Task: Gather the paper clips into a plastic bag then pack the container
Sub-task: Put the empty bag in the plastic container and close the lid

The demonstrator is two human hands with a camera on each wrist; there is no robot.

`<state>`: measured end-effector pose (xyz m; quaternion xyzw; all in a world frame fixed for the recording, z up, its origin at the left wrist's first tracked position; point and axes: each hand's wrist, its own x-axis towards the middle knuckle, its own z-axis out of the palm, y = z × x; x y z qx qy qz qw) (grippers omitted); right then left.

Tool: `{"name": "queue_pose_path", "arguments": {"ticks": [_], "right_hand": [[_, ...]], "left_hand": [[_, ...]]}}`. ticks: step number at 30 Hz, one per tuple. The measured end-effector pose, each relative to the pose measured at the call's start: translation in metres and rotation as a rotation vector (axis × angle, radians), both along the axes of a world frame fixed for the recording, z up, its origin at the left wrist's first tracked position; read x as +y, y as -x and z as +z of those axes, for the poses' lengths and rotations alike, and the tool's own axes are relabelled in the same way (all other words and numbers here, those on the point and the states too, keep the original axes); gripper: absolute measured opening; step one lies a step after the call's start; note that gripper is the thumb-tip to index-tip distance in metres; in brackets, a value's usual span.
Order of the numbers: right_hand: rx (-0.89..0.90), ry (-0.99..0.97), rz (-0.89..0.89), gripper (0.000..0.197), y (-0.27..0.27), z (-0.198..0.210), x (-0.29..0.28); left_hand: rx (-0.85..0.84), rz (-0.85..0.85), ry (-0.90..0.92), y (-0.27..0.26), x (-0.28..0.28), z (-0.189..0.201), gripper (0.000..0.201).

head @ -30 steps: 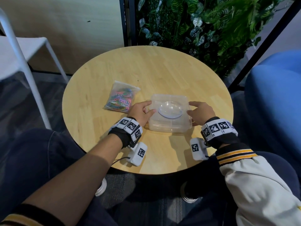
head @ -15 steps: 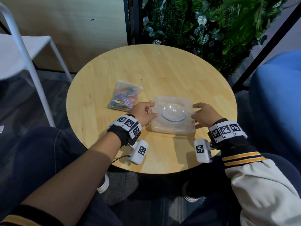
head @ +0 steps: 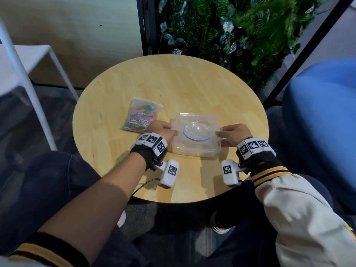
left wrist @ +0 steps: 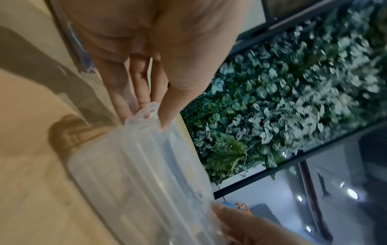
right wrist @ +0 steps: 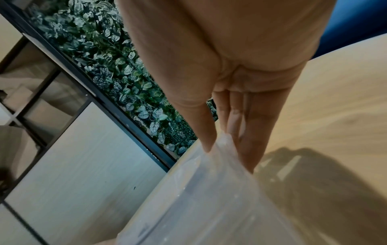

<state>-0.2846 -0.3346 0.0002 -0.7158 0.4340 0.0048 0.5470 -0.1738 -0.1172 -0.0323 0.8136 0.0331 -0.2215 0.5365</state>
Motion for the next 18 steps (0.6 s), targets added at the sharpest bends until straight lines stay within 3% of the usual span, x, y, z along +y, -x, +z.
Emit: {"name": "queue_pose_path", "arguments": {"ticks": [5,8,12,14,18], "right_hand": [[-0.039,0.042,0.008,0.036,0.002,-0.004,0.003],[0.002,0.217,0.110,0.046,-0.005,-0.004,0.009],[0.096,0.367,0.280,0.049,-0.012,-0.002,0.018],[0.120,0.409,0.324,0.050,-0.014,-0.002,0.019],[0.029,0.230,0.169,0.042,-0.007,-0.005,0.012]], "left_hand": [[-0.049,-0.035,-0.003,-0.001,0.001,0.001,0.025],[-0.179,-0.121,-0.093,0.000,0.003,0.004,0.052],[-0.416,-0.265,-0.288,0.009,-0.002,0.011,0.040],[-0.425,-0.249,-0.290,0.008,-0.001,0.011,0.040],[-0.345,-0.139,-0.238,0.003,0.001,0.009,0.046]]}}
